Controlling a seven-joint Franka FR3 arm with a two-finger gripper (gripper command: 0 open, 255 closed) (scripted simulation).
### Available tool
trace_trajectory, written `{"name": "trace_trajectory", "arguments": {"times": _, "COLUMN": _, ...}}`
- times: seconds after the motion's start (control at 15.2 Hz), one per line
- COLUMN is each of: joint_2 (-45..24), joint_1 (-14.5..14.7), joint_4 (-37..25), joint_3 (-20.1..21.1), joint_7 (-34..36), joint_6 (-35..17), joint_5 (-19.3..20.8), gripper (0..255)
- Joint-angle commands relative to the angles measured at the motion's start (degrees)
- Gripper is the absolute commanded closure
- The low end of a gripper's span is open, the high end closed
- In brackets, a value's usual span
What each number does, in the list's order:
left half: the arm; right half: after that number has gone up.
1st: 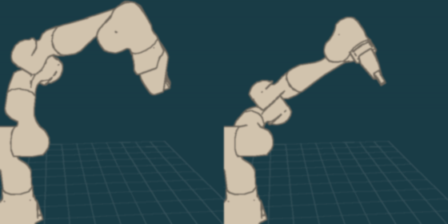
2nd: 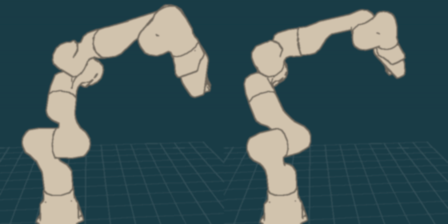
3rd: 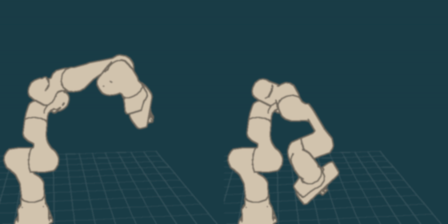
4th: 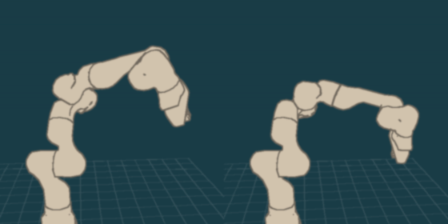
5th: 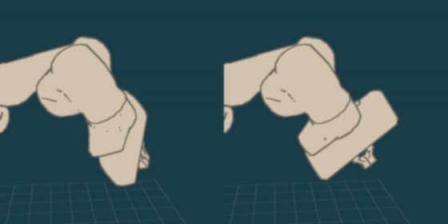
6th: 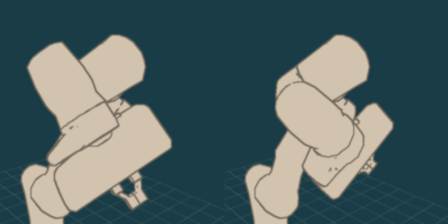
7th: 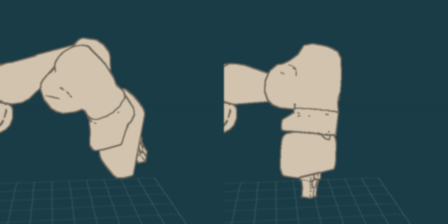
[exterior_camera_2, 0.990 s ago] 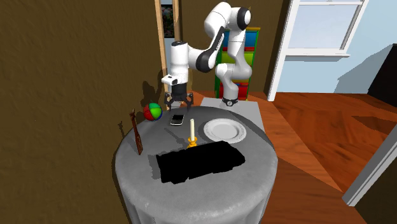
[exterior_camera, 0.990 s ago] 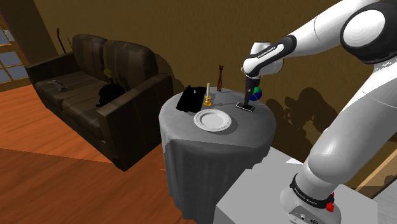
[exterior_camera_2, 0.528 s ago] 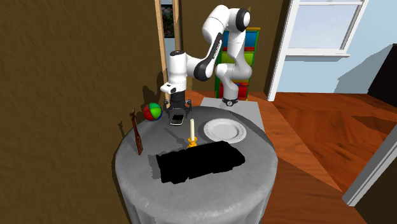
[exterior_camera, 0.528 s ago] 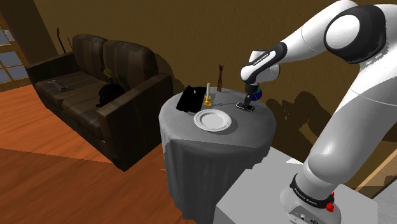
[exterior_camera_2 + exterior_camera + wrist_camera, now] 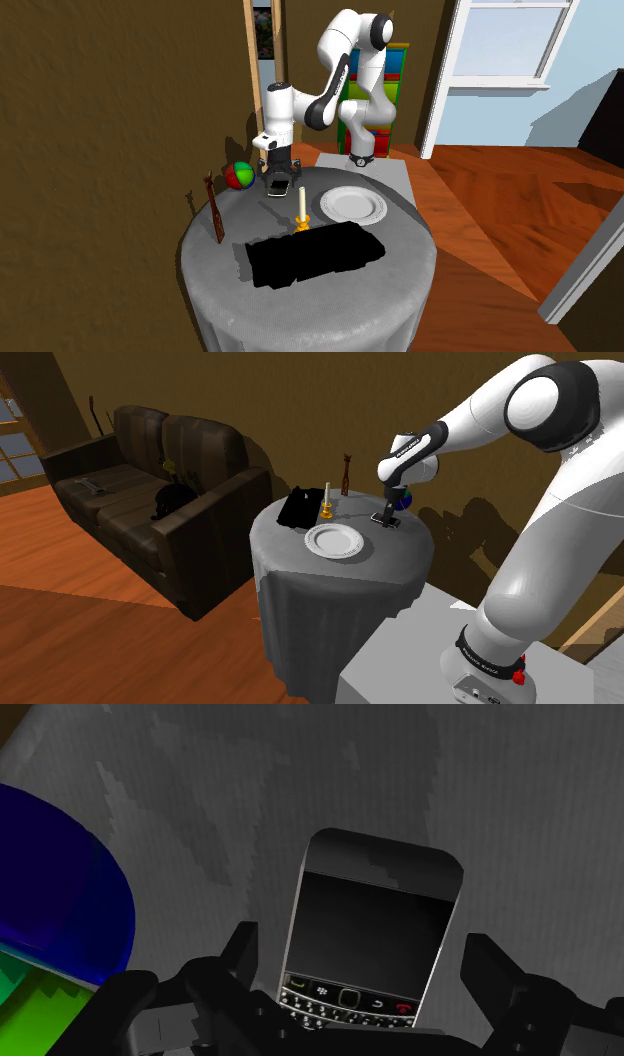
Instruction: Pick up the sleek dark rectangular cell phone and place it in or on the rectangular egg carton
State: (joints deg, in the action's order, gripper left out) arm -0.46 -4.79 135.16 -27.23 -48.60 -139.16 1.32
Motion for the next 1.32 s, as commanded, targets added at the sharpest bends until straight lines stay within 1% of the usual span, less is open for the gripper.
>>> {"name": "trace_trajectory", "arguments": {"times": 0.0, "joint_2": 0.0, "joint_1": 0.0, "joint_4": 0.0, "joint_3": 0.0, "joint_7": 0.0, "joint_6": 0.0, "joint_5": 0.0, "gripper": 0}}
{"name": "trace_trajectory", "arguments": {"times": 0.07, "joint_2": 0.0, "joint_1": 0.0, "joint_4": 0.0, "joint_3": 0.0, "joint_7": 0.0, "joint_6": 0.0, "joint_5": 0.0, "gripper": 255}}
{"name": "trace_trajectory", "arguments": {"times": 0.66, "joint_2": 0.0, "joint_1": 0.0, "joint_4": 0.0, "joint_3": 0.0, "joint_7": 0.0, "joint_6": 0.0, "joint_5": 0.0, "gripper": 255}}
{"name": "trace_trajectory", "arguments": {"times": 1.25, "joint_2": 4.9, "joint_1": 0.0, "joint_4": -2.7, "joint_3": 0.3, "joint_7": 2.0, "joint_6": 7.2, "joint_5": 2.8, "gripper": 255}}
